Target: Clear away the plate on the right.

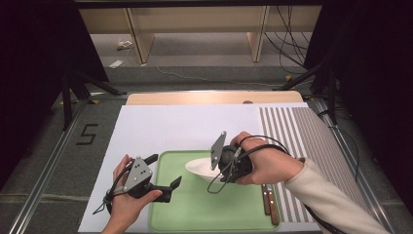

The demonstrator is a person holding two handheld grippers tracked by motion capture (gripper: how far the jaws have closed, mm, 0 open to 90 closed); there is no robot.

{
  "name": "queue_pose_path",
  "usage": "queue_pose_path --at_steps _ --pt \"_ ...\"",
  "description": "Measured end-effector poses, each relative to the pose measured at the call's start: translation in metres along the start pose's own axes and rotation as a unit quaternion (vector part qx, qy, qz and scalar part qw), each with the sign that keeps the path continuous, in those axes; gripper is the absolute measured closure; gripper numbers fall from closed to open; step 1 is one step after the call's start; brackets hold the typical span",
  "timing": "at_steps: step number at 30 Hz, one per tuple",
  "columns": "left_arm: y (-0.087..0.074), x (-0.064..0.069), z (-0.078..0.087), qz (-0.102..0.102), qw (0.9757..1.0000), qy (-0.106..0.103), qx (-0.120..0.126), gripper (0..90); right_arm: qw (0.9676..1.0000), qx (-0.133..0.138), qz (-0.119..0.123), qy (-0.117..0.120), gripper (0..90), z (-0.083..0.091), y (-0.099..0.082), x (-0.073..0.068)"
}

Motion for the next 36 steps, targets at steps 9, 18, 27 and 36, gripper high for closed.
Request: queue_pose_path --at_steps 9,18,27,36 --pt "-0.001 0.000 -0.001 0.003 1.0000 -0.001 -0.001 0.0 0.9991 -0.027 0.015 0.027 70.1 -0.036 -0.001 -0.020" --pt "-0.004 0.004 -0.006 -0.001 0.9997 -0.013 -0.018 0.0 0.9975 -0.032 0.007 0.062 65.0 -0.051 -0.003 -0.031" --pt "-0.008 0.005 -0.011 0.000 0.9988 -0.015 -0.047 0.1 0.9961 0.004 -0.030 0.083 69.2 -0.041 -0.017 -0.021" --pt "-0.019 0.002 -0.029 0.019 0.9918 -0.002 -0.126 40.7 0.9786 0.012 -0.205 -0.003 90.0 -0.042 -0.100 0.043"
Point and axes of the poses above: each handheld gripper's, and its own axes: z roughly backward along the jaws, y roughly out of its top, x roughly to its right, the point moved 4 cm from there along -z, roughly forward along the jaws, and after that the axes turned 4 degrees about -x, right-handed, at the moved point
